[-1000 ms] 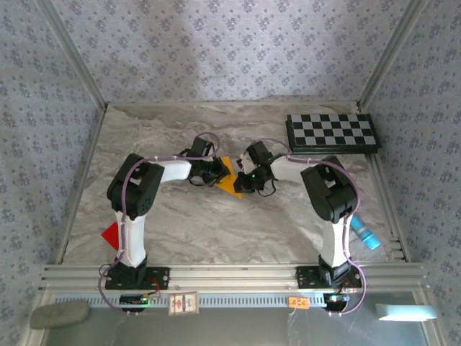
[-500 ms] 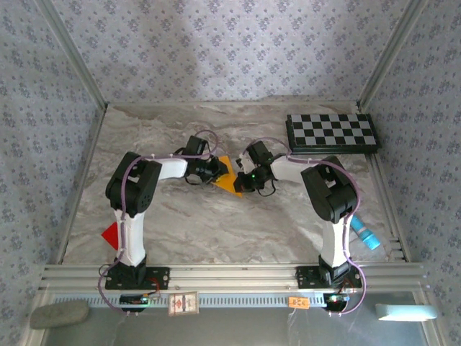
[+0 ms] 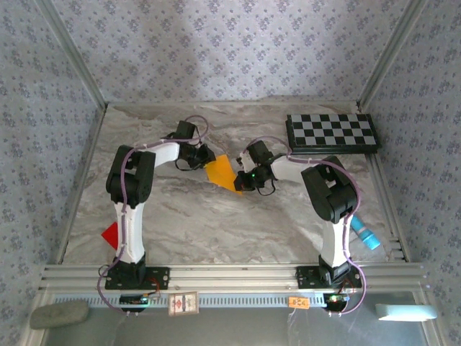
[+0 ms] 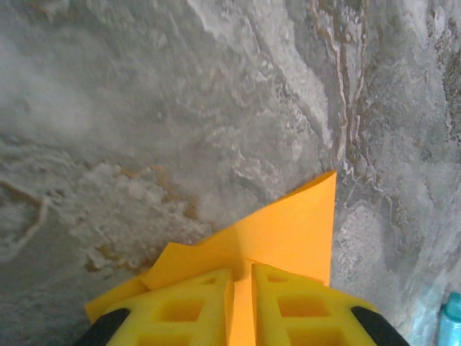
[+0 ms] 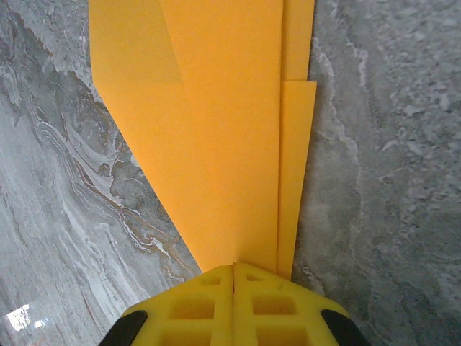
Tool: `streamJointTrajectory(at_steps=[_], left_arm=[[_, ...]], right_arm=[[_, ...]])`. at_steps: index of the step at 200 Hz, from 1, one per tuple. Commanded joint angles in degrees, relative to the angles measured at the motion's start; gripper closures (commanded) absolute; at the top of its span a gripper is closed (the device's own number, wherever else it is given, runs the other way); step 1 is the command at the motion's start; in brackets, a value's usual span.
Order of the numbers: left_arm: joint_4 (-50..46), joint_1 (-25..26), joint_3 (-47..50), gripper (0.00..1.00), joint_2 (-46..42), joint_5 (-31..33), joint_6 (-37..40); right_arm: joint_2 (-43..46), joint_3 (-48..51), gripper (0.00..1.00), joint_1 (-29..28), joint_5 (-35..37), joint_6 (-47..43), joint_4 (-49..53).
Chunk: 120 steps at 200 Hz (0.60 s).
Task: Fold a paper plane with a square sheet of paper (pick it up from the middle)
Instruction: Fourth fold the wing at the center of the table.
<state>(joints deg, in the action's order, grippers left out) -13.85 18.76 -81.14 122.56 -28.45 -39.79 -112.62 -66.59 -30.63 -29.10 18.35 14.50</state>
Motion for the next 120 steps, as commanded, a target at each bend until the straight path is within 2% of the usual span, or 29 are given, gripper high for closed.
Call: streamJointTrajectory(at_steps=[1,49,76,99,120], left_arm=[[-5.5,-3.2,-2.1,0.84,3.4,12.9,5.0],[-9.0,-5.3,-6.7,0.83,2.3,14.4,7.2],[-10.0,-5.7,-8.4,0.82,-1.9,13.9,7.4],[-9.5,-5.6,-7.2,0.78,-8.1,13.4,5.9],[-6.7,-5.6,-2.2,0.71,-15.4,13.2,3.0]], right_arm=[[-2.4,3.7,0.97,0.7,7.1,-1.0,11.9],[-0.5,2.9,0.96,0.4,3.3,-0.3,8.4],[1.8,0.9,0.94,-0.6,0.2,1.4,4.3],[5.1,-1.2,0.89,-0.5,-2.1,4.3,0.5],[8.8,-0.7,0.79,0.6,-3.4,8.1,-5.4]])
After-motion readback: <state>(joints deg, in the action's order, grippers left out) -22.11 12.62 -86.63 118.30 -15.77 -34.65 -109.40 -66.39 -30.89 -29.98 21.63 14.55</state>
